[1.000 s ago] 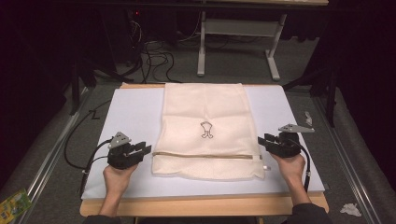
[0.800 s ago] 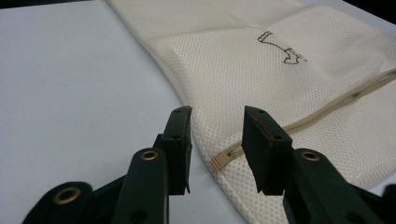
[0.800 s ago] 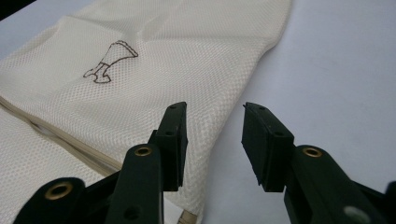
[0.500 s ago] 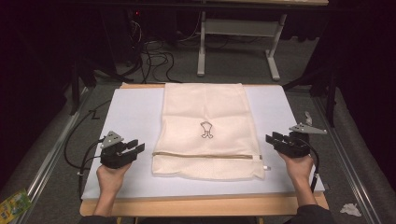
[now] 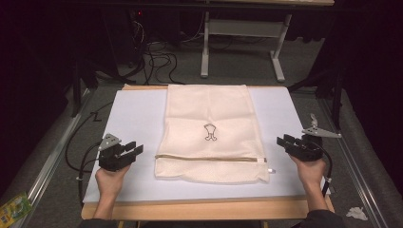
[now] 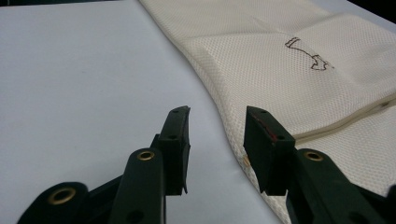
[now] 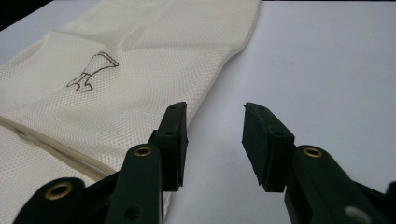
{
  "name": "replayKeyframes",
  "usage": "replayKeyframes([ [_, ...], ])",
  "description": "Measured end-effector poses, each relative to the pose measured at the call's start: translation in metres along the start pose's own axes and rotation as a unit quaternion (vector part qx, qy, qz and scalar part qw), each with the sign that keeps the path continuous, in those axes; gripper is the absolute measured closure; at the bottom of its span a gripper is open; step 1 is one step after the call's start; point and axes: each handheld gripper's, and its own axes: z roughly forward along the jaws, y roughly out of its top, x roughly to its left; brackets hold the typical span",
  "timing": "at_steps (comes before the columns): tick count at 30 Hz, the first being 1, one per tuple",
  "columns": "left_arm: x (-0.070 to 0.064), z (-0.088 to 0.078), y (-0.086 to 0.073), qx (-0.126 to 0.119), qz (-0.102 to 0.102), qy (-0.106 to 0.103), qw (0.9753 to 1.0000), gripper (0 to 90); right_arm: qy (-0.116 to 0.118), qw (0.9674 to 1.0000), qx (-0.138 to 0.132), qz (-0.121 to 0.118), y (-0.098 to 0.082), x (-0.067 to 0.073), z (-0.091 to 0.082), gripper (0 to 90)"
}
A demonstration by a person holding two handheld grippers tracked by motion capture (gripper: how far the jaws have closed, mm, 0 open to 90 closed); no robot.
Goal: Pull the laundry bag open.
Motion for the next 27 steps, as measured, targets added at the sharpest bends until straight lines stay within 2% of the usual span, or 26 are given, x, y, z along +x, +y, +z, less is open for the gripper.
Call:
replayKeyframes([
  [15,0.011,0.002,-0.004,-0.007,-0.016,0.025,0.9995,59.5,-0.016,0.9997,0.012,0.011,-0.01,-0.013,0.0,61.3],
  [26,0.018,0.01,-0.005,0.003,-0.023,0.042,0.9989,58.4,-0.032,0.9993,0.016,0.014,-0.016,-0.022,0.001,60.4],
  [27,0.019,0.011,-0.005,0.003,-0.024,0.042,0.9988,58.4,-0.033,0.9991,0.017,0.02,-0.017,-0.022,0.0,60.3],
])
